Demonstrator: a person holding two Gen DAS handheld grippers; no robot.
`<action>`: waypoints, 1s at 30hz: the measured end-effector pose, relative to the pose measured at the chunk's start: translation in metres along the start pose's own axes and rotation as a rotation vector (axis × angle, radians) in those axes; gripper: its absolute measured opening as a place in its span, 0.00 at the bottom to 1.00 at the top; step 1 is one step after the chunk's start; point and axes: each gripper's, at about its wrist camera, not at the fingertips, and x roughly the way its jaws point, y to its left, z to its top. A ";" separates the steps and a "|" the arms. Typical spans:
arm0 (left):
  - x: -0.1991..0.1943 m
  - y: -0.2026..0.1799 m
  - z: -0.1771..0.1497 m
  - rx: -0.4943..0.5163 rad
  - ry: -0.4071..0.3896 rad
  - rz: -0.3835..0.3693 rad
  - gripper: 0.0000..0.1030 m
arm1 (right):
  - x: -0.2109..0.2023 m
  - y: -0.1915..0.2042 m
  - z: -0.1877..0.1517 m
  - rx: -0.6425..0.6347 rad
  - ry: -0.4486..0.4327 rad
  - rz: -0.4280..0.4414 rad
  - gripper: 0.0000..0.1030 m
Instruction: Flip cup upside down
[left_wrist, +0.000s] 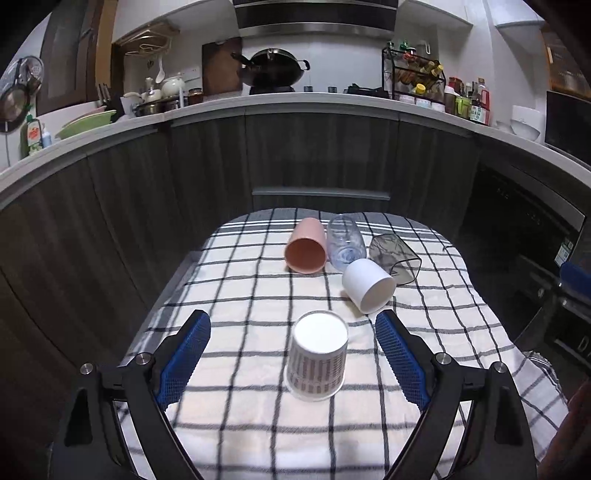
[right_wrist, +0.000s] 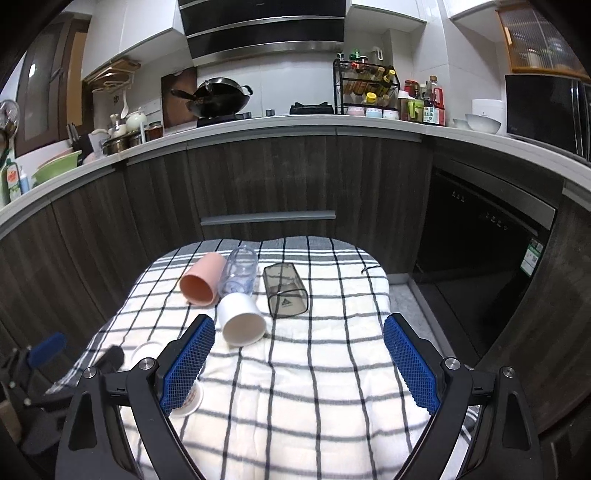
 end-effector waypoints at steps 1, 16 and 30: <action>-0.007 0.003 0.001 -0.005 0.003 0.004 0.89 | -0.003 0.002 0.000 -0.001 0.003 0.001 0.90; -0.063 0.030 -0.002 -0.082 0.023 0.003 0.89 | -0.064 0.021 0.007 -0.043 0.003 0.016 0.93; -0.085 0.030 -0.004 -0.089 0.062 -0.025 0.89 | -0.091 0.024 0.002 -0.054 0.034 0.009 0.94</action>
